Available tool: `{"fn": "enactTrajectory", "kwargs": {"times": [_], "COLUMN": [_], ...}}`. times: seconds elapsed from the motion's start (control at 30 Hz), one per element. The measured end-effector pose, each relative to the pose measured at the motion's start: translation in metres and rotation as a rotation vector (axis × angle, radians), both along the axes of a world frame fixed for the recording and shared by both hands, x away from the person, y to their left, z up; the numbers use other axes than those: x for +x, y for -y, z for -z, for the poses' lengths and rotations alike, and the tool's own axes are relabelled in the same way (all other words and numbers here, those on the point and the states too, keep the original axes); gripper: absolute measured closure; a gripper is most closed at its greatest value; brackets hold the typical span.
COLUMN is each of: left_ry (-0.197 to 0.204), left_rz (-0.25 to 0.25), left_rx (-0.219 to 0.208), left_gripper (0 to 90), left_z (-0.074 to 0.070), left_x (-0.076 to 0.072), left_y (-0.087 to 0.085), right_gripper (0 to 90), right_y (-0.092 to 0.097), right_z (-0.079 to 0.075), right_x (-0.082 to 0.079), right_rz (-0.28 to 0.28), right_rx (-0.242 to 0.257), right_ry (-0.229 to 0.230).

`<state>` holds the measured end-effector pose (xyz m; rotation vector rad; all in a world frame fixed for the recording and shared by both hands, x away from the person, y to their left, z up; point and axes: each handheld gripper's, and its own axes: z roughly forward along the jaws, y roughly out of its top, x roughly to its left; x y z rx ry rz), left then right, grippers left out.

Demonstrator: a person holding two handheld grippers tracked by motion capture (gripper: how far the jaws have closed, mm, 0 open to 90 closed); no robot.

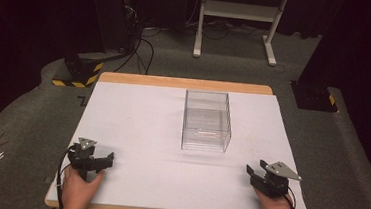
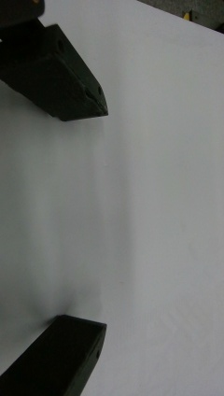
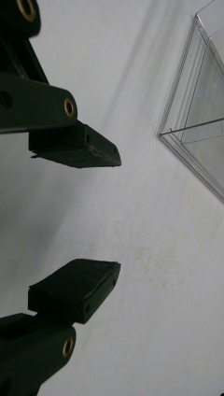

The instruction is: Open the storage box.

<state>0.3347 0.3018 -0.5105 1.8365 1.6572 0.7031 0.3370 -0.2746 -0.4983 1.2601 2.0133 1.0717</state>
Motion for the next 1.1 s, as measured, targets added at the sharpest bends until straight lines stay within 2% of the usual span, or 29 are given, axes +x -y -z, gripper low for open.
{"fn": "enactTrajectory", "kwargs": {"times": [0.53,0.97,1.1], "left_ry": [0.001,0.001,-0.001], "left_rz": [-0.002,-0.002,-0.001], "left_rx": [-0.002,-0.002,-0.002], "left_gripper": [0.4,0.4,0.4], "left_z": [0.0002,0.0001,0.0], "left_x": [0.0,0.0001,0.0002], "left_y": [0.0002,0.0002,0.0002], "right_gripper": [42.4,41.9,43.2], "right_y": [0.0003,0.0029,0.0031], "right_z": [0.0001,-0.0002,-0.0012], "right_x": [0.0007,0.0014,-0.0005], "right_rz": [-0.009,0.016,0.009], "right_rx": [0.002,0.027,0.031], "right_ry": [-0.002,-0.013,0.009]}}
